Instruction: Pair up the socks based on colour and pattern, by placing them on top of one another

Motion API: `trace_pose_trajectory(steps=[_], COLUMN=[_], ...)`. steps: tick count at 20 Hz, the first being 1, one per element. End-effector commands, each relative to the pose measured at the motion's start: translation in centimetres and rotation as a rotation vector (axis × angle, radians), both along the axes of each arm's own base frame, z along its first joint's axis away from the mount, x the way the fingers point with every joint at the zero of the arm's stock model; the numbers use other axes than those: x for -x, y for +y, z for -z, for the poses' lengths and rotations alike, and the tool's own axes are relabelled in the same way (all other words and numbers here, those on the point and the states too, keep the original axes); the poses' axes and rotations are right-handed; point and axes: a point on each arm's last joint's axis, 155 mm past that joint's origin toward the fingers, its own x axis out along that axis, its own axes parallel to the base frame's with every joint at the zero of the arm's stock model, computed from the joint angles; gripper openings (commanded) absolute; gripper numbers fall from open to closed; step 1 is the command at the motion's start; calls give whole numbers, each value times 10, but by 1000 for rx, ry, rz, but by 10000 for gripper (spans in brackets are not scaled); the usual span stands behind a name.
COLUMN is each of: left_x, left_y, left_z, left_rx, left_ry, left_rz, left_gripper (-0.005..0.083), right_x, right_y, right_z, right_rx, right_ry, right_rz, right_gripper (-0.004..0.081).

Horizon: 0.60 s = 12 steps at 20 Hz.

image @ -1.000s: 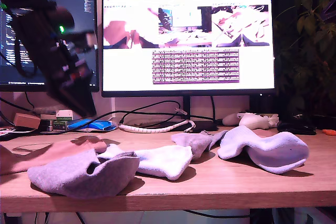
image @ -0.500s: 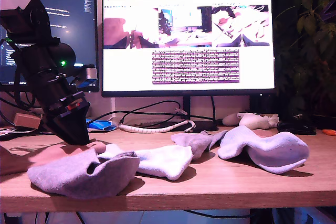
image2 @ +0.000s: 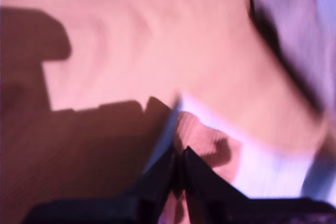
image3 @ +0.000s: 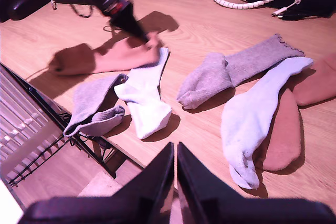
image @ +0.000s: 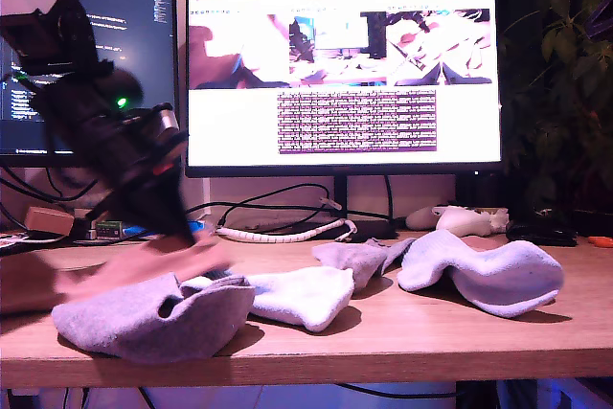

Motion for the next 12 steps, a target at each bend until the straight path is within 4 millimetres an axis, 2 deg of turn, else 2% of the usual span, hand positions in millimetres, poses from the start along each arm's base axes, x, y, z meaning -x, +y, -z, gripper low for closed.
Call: trace_pose_trajectory(steps=[1,4,6,7,9,10,12], left_x=[-13,-35,-43,-47,-51,-52,-52], left_y=[-3,15,27,30,32,31,29], left_z=[4,8,10,9,7,7,6], left_rx=[35,-18,-47,-50,-45,-43,-39], left_ry=[41,37,16,4,-9,-16,-18], left_rz=[-104,-279,-326,-338,-347,-339,-336], left_gripper=[-20,-20,-18,6,152,186,184], right_x=[1,3,2,2,2,-2,-9], right_y=[1,15,25,32,53,63,82], right_z=[6,5,18,23,25,26,36], right_rx=[5,-29,-21,-17,-18,8,67], right_ry=[4,21,81,107,107,70,40], right_rz=[-9,-78,-118,-143,-251,-299,-376], right_gripper=[-13,-13,-13,-12,-2,27,80])
